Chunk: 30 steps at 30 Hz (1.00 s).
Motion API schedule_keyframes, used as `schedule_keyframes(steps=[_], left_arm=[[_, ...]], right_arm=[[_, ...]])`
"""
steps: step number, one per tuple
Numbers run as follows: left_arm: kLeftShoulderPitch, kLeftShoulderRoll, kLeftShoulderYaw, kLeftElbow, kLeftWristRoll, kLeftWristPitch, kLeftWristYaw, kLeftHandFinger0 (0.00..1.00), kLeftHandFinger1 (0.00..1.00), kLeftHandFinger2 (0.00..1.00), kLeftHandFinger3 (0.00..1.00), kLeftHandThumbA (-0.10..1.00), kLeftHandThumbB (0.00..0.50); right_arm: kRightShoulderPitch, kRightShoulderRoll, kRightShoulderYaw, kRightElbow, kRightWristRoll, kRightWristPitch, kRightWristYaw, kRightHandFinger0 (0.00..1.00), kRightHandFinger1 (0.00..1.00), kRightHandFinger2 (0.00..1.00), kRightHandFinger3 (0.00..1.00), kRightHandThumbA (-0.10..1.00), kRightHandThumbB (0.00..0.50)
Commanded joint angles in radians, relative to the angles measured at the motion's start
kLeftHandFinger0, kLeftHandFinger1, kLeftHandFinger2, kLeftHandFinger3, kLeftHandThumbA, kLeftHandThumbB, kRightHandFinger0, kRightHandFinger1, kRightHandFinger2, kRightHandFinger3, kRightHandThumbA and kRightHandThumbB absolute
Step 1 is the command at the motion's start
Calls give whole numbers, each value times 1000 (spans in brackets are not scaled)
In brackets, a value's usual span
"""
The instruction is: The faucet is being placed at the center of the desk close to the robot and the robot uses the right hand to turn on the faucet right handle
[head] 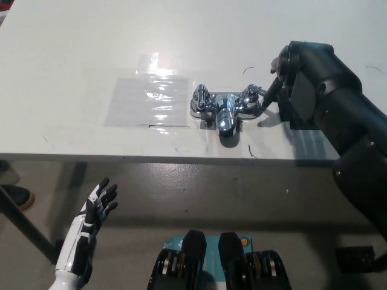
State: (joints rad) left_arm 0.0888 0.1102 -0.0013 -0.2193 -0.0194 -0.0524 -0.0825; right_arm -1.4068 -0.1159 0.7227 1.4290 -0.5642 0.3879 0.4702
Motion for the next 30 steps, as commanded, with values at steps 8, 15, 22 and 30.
schedule_keyframes(steps=[8, 15, 22, 30], left_arm=[[-11, 7, 3, -38, -7, -23, -8, 1000, 1000, 1000, 1000, 1000, 210], [-13, 7, 4, -33, -3, -32, -5, 1000, 1000, 1000, 1000, 1000, 206], [-14, 7, 7, -40, -9, -17, -5, 1000, 1000, 1000, 1000, 1000, 212], [-12, 4, 3, -36, 2, -26, -4, 1000, 1000, 1000, 1000, 1000, 199]], right_arm=[[-26, -36, -78, -24, -3, 48, -261, 1000, 1000, 1000, 1000, 1000, 301], [-17, -30, -132, -32, 10, 62, -384, 1000, 1000, 1000, 1000, 1000, 282], [-18, -35, -109, -27, -25, 44, -364, 1000, 1000, 1000, 1000, 1000, 297], [-16, -57, -94, -27, -34, 13, -343, 1000, 1000, 1000, 1000, 977, 359]])
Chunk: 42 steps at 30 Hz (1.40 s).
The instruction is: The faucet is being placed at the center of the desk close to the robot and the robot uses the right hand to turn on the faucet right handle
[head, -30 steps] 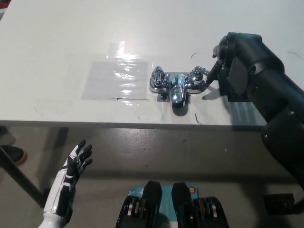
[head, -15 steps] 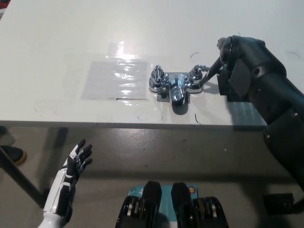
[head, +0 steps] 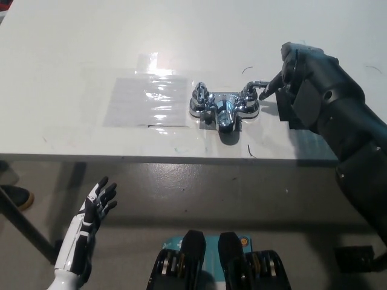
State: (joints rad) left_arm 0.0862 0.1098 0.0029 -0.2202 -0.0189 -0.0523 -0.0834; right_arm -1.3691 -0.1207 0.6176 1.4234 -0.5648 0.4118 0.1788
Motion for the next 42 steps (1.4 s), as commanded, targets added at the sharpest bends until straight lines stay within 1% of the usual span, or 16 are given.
schedule_keyframes(steps=[1, 5, 8, 9, 10, 12, 14, 16, 21, 24, 26, 28, 29, 31, 33, 42], left_arm=[[-9, 2, -4, -32, 2, -30, -4, 1000, 1000, 1000, 1000, 1000, 197], [-11, 5, -8, -35, 2, -18, -9, 1000, 1000, 1000, 1000, 1000, 203], [-11, 8, -5, -41, -5, -13, -12, 1000, 1000, 1000, 1000, 1000, 194], [-13, 8, -2, -42, -4, -9, -9, 1000, 1000, 1000, 1000, 1000, 199], [-16, 10, 1, -42, -8, -7, -10, 1000, 1000, 1000, 1000, 1000, 195], [-21, 12, 2, -37, -12, -5, -13, 1000, 1000, 1000, 1000, 1000, 206], [-25, 12, 5, -34, -19, 1, -13, 1000, 1000, 1000, 1000, 1000, 220], [-31, 12, 6, -30, -21, 1, -13, 1000, 1000, 1000, 1000, 1000, 218], [-38, 18, 5, -31, -22, 7, -19, 1000, 1000, 1000, 1000, 1000, 210], [-73, 18, 6, -20, -23, 15, -19, 1000, 1000, 1000, 1000, 1000, 211], [-108, 19, 9, 0, -26, 5, -19, 1000, 1000, 1000, 1000, 1000, 208], [-131, 23, 10, 2, -27, 12, -21, 1000, 1000, 1000, 1000, 1000, 206], [-138, 24, 12, 4, -30, 12, -21, 1000, 1000, 1000, 1000, 1000, 194], [-153, 22, 17, 9, -27, 8, -14, 1000, 1000, 1000, 1000, 1000, 178], [-167, 24, 22, 8, -28, 9, -12, 1000, 1000, 1000, 1000, 1000, 170], [-232, 32, 37, 31, -36, -5, -10, 1000, 1000, 1000, 1000, 1000, 144]], right_arm=[[-51, -57, 12, -22, -33, -16, -46, 1000, 1000, 1000, 1000, 979, 359], [-41, -92, -65, -43, 54, -91, 52, 1000, 1000, 1000, 1000, 971, 330], [-45, -124, -122, -46, 115, -212, 275, 1000, 1000, 1000, 1000, 1000, 281], [-46, -133, -132, -56, 127, -231, 339, 1000, 1000, 1000, 1000, 1000, 338], [-46, -140, -142, -69, 140, -251, 388, 1000, 1000, 1000, 1000, 1000, 325], [-36, -159, -161, -127, 171, -245, 479, 1000, 1000, 1000, 1000, 1000, 404], [-4, -190, -195, -250, 228, -228, 558, 1000, 1000, 1000, 1000, 1000, 429], [43, -222, -246, -427, 307, -113, 618, 1000, 1000, 1000, 1000, 897, 498], [108, -322, -279, -804, 442, -27, 797, 1000, 1000, 1000, 1000, 1000, 500], [119, -362, -353, -989, 479, 58, 780, 1000, 1000, 1000, 1000, 878, 500], [104, -390, -406, -1080, 505, 58, 762, 1000, 1000, 1000, 1000, 873, 459], [77, -422, -431, -1132, 486, 58, 756, 1000, 1000, 1000, 1000, 878, 478], [66, -433, -448, -1151, 491, 58, 752, 1000, 1000, 1000, 1000, 860, 449], [40, -464, -490, -1203, 514, 58, 733, 1000, 1000, 1000, 1000, 843, 453], [18, -489, -523, -1246, 490, 58, 709, 1000, 1000, 1000, 1000, 856, 500], [-36, -621, -610, -1300, 424, 58, 614, 1000, 1000, 1000, 1000, 791, 497]])
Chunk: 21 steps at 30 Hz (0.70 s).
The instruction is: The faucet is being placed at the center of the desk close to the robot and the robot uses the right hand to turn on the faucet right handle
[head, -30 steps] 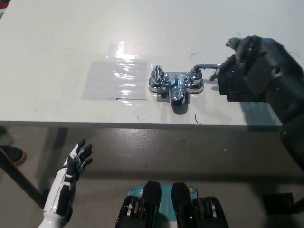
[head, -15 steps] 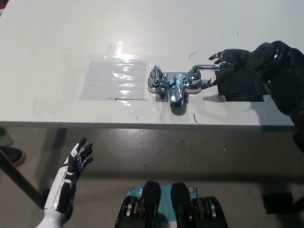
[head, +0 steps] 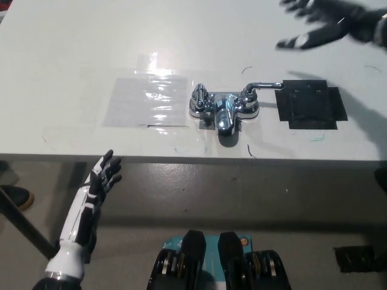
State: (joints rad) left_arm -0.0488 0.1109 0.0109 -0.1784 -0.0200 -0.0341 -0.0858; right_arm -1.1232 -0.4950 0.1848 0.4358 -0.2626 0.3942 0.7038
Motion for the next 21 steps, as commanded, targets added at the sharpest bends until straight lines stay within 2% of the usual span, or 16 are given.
schedule_keyframes(steps=[1, 2, 4, 5, 6, 7, 9, 10, 13, 15, 16, 17, 19, 21], left_arm=[[-104, 30, 30, -9, -31, -20, -5, 1000, 1000, 1000, 1000, 1000, 153], [-115, 29, 30, -5, -29, -22, -3, 1000, 1000, 1000, 1000, 1000, 146], [-141, 30, 34, 8, -29, -32, -1, 1000, 1000, 1000, 1000, 1000, 133], [-153, 32, 36, 10, -31, -29, -1, 1000, 1000, 1000, 1000, 1000, 138], [-160, 32, 38, 10, -35, -24, -2, 1000, 1000, 1000, 1000, 1000, 138], [-172, 32, 40, 12, -39, -20, -1, 1000, 1000, 1000, 1000, 1000, 137], [-186, 33, 44, 17, -47, -28, -3, 1000, 1000, 1000, 1000, 1000, 119], [-189, 33, 44, 20, -46, -38, -2, 1000, 1000, 1000, 1000, 1000, 106], [-191, 36, 43, 23, -49, -41, -8, 1000, 1000, 1000, 1000, 1000, 109], [-181, 38, 37, 18, -39, -40, -10, 1000, 1000, 1000, 1000, 1000, 108], [-174, 36, 34, 14, -37, -38, -11, 1000, 1000, 1000, 1000, 1000, 107], [-171, 36, 34, 11, -37, -36, -11, 1000, 1000, 1000, 1000, 1000, 97], [-134, 32, 25, -9, -38, -24, -16, 1000, 1000, 1000, 1000, 1000, 97], [-110, 28, 19, -20, -33, -19, -17, 1000, 1000, 1000, 1000, 1000, 105]], right_arm=[[-272, -259, -197, -343, 127, 76, 69, 1000, 1000, 1000, 1000, 825, 500], [-268, -265, -215, -366, 135, 76, 55, 1000, 1000, 1000, 1000, 853, 500], [-211, -264, -308, -521, 174, 76, -10, 1000, 1000, 1000, 1000, 1000, 498], [-189, -253, -345, -592, 195, 76, -30, 1000, 1000, 1000, 1000, 1000, 469], [-172, -242, -375, -649, 214, 76, -45, 1000, 1000, 1000, 1000, 1000, 466], [-143, -221, -416, -736, 231, 76, -76, 1000, 1000, 1000, 1000, 1000, 430], [-68, -191, -496, -890, 350, 76, -121, 1000, 1000, 1000, 1000, 1000, 410], [-24, -172, -529, -967, 389, 76, -146, 1000, 1000, 1000, 1000, 1000, 372], [106, -112, -577, -1153, 493, 76, -241, 1000, 1000, 1000, 1000, 1000, 311], [230, -35, -616, -1270, 477, 76, -252, 1000, 1000, 1000, 1000, 1000, 340], [250, -28, -620, -1286, 476, 76, -255, 1000, 1000, 1000, 1000, 1000, 342], [276, -4, -622, -1298, 481, 69, -260, 1000, 1000, 1000, 1000, 1000, 329], [474, 105, -613, -1342, 497, -1, -288, 1000, 1000, 1000, 1000, 1000, 296], [603, 175, -592, -1353, 485, -18, -294, 1000, 1000, 1000, 1000, 1000, 256]])
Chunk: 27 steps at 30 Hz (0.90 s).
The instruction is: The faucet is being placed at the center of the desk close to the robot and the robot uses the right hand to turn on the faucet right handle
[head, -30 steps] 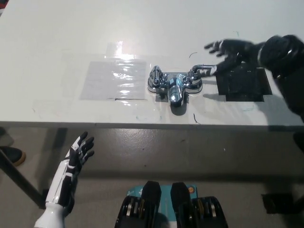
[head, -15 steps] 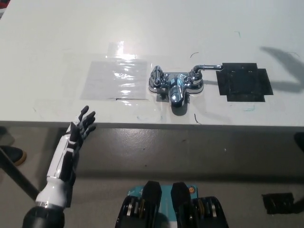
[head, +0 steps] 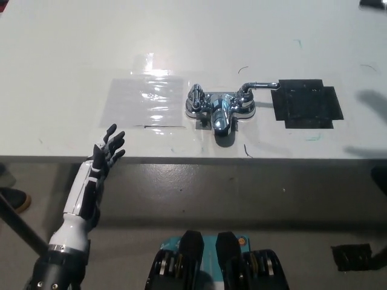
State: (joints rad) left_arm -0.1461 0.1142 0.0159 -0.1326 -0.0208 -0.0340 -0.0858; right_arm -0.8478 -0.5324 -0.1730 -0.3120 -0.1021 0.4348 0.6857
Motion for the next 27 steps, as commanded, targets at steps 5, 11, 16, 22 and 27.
schedule_keyframes(steps=[5, 11, 16, 22, 27], left_arm=[[75, 18, 0, -89, -35, -24, -26, 1000, 1000, 1000, 1000, 1000, 96], [124, 26, -5, -96, -32, -35, -33, 1000, 1000, 1000, 1000, 994, 90], [137, 30, -2, -94, -38, -39, -35, 1000, 1000, 1000, 1000, 982, 100], [178, 33, -3, -106, -33, -32, -35, 1000, 1000, 1000, 1000, 1000, 114], [189, 39, 13, -108, -55, -13, -38, 1000, 1000, 1000, 1000, 995, 147]], right_arm=[[609, 342, -159, -536, 209, -166, -249, 1000, 1000, 1000, 1000, 1000, 316], [752, 432, -120, -349, 161, -338, -240, 1000, 1000, 1000, 1000, 1000, 269], [773, 454, -117, -240, 162, -388, -253, 1000, 1000, 1000, 1000, 1000, 238], [835, 501, -100, -116, 171, -453, -277, 1000, 1000, 1000, 1000, 1000, 178], [888, 537, -85, -11, 237, -428, -274, 1000, 1000, 1000, 1000, 1000, 248]])
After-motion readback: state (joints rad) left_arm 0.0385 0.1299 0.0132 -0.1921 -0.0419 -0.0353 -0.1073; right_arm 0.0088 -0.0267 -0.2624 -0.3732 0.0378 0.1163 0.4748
